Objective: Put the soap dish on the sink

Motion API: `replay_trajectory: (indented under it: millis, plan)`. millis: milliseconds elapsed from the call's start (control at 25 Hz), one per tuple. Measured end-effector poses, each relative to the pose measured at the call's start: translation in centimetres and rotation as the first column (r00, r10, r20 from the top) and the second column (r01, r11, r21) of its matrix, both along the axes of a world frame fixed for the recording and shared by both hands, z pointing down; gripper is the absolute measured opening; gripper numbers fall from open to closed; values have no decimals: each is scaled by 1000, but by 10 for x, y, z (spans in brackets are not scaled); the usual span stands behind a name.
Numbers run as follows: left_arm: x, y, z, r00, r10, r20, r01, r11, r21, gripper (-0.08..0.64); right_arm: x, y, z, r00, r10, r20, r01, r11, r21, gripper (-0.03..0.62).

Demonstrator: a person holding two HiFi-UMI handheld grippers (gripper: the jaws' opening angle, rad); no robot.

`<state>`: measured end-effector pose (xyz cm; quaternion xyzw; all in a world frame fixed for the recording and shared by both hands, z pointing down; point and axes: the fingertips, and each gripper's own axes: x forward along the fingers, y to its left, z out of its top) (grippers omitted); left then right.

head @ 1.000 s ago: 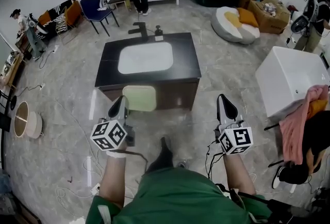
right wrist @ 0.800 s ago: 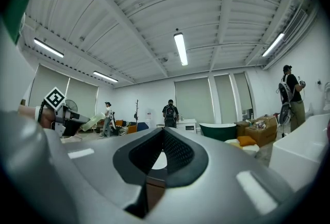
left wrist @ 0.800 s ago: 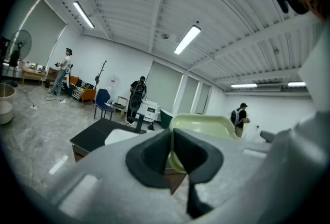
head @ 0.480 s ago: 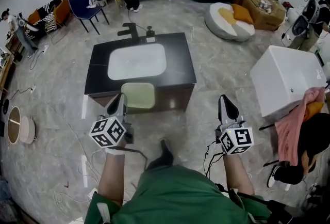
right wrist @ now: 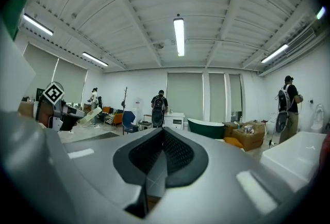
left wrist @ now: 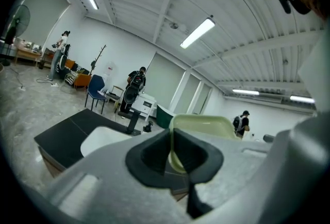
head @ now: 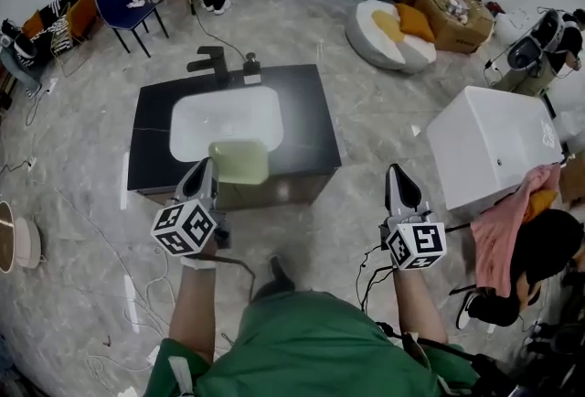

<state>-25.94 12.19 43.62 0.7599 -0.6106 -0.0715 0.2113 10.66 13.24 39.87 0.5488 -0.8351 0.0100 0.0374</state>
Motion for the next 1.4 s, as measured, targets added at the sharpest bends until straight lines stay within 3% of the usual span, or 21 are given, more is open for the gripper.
replay_trajectory:
  millis: [280,640,840,1040,1400]
  plan:
    - [-22,-55,29,999,33,-33,-35,998,-56,17,-27,-59,-2,999,25,-24,-25,1000,-10,-2]
    - [-15,-111,50,998,52,-46,-55,995,-86,17,-30,-114,19,1000,20,-6,-20,999,-33,-2]
    - [0,-151,48,998,34,-47,-39,991,-125,18,-15,-166,24,999,3,44,-1,999,-54,-2]
    - [12,-215,38,1000,8,1,-8,992,-129,18,-7,-243,27,995,-36,97,42,997,-58,-2]
    - [68,-332,44,999,-20,30,24,988,-155,17,47,-371,40,989,-73,126,85,992,-93,-2]
